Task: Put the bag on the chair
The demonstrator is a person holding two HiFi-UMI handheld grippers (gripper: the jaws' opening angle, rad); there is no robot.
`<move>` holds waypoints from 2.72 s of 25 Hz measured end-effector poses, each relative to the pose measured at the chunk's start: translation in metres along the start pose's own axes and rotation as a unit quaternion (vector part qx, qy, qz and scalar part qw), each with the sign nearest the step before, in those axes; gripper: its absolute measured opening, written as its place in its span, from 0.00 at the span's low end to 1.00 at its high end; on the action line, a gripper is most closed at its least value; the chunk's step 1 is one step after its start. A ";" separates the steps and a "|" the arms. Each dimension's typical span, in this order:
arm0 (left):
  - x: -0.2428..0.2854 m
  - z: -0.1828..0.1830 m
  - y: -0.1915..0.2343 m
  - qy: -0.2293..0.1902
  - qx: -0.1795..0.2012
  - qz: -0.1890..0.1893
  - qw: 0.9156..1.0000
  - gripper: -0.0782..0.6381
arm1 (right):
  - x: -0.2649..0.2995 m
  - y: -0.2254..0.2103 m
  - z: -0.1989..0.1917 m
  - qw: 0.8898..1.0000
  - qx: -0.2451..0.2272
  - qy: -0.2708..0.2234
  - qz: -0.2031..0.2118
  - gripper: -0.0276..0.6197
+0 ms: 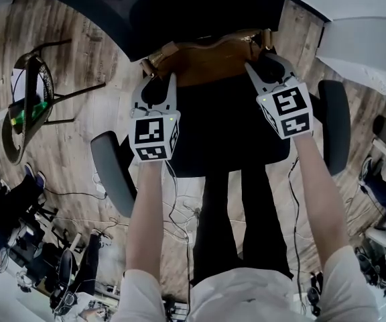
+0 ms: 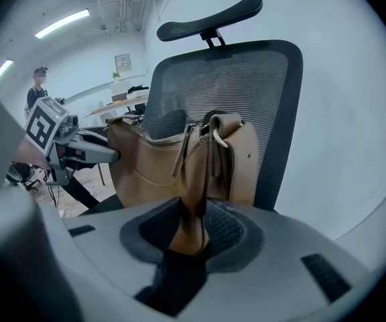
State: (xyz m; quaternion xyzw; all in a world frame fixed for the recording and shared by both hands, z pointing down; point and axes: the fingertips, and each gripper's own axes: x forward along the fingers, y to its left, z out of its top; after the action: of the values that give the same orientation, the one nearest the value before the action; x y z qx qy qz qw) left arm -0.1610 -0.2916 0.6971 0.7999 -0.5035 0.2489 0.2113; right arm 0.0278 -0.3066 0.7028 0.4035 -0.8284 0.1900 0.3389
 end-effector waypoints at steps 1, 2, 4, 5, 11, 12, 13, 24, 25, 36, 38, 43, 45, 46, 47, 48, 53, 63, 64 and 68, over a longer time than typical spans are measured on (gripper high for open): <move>0.002 -0.001 0.001 0.003 0.004 0.000 1.000 0.24 | 0.002 0.000 -0.001 1.000 -0.001 0.002 0.000 0.23; 0.005 -0.003 0.002 0.005 0.007 0.000 1.000 0.24 | 0.004 -0.001 -0.001 1.000 -0.002 0.003 0.001 0.23; 0.009 -0.005 0.004 0.009 0.011 0.000 1.000 0.24 | 0.008 -0.002 -0.002 1.000 -0.005 0.006 0.002 0.23; 0.011 -0.005 0.005 0.010 0.013 0.001 1.000 0.24 | 0.010 -0.003 -0.003 1.000 -0.006 0.008 0.001 0.23; 0.025 -0.009 0.014 0.015 0.034 0.015 0.999 0.24 | 0.026 -0.008 -0.003 1.000 -0.017 0.017 -0.008 0.23; 0.026 -0.010 0.015 0.016 0.036 0.017 0.999 0.24 | 0.028 -0.008 -0.003 1.000 -0.019 0.018 -0.009 0.23; 0.028 -0.011 0.016 0.017 0.037 0.019 0.999 0.24 | 0.030 -0.008 -0.003 1.000 -0.021 0.019 -0.010 0.23; 0.040 -0.024 0.020 0.031 0.046 0.022 0.998 0.24 | 0.043 -0.011 -0.011 0.999 -0.031 0.033 -0.015 0.22; 0.042 -0.025 0.020 0.032 0.047 0.023 0.998 0.24 | 0.044 -0.011 -0.012 0.999 -0.030 0.034 -0.015 0.22; 0.049 -0.029 0.023 0.041 0.043 0.024 0.998 0.24 | 0.054 -0.016 -0.014 0.999 -0.025 0.037 -0.028 0.24; 0.050 -0.028 0.024 0.041 0.043 0.024 0.998 0.24 | 0.055 -0.017 -0.014 0.999 -0.024 0.037 -0.031 0.24; 0.052 -0.028 0.025 0.041 0.032 0.027 0.998 0.25 | 0.058 -0.019 -0.016 0.999 -0.019 0.038 -0.034 0.25; 0.054 -0.028 0.026 0.042 0.029 0.027 0.998 0.25 | 0.061 -0.021 -0.017 0.998 -0.018 0.040 -0.034 0.26; 0.056 -0.028 0.026 0.041 0.025 0.027 0.998 0.26 | 0.062 -0.021 -0.018 0.998 -0.017 0.041 -0.033 0.26; 0.056 -0.029 0.026 0.041 0.021 0.026 0.999 0.26 | 0.063 -0.022 -0.018 0.999 -0.015 0.041 -0.032 0.27; 0.056 -0.029 0.027 0.040 0.016 0.024 0.999 0.27 | 0.063 -0.022 -0.018 0.999 -0.014 0.041 -0.031 0.27; 0.057 -0.029 0.029 0.045 0.001 0.029 0.999 0.29 | 0.062 -0.022 -0.018 0.999 -0.009 0.042 -0.033 0.30; 0.057 -0.029 0.023 0.049 -0.007 0.034 0.998 0.40 | 0.060 -0.027 -0.012 0.998 0.014 0.033 -0.043 0.36; 0.057 -0.029 0.022 0.049 -0.008 0.035 0.998 0.41 | 0.059 -0.027 -0.011 0.998 0.015 0.032 -0.044 0.36; 0.056 -0.030 0.022 0.050 -0.007 0.036 0.998 0.43 | 0.058 -0.027 -0.009 0.998 0.017 0.035 -0.044 0.37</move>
State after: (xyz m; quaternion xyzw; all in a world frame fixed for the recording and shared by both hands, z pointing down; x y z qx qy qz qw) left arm -0.1662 -0.3224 0.7567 0.7662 -0.5230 0.2923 0.2323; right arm 0.0273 -0.3493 0.7515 0.4387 -0.7939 0.2029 0.3690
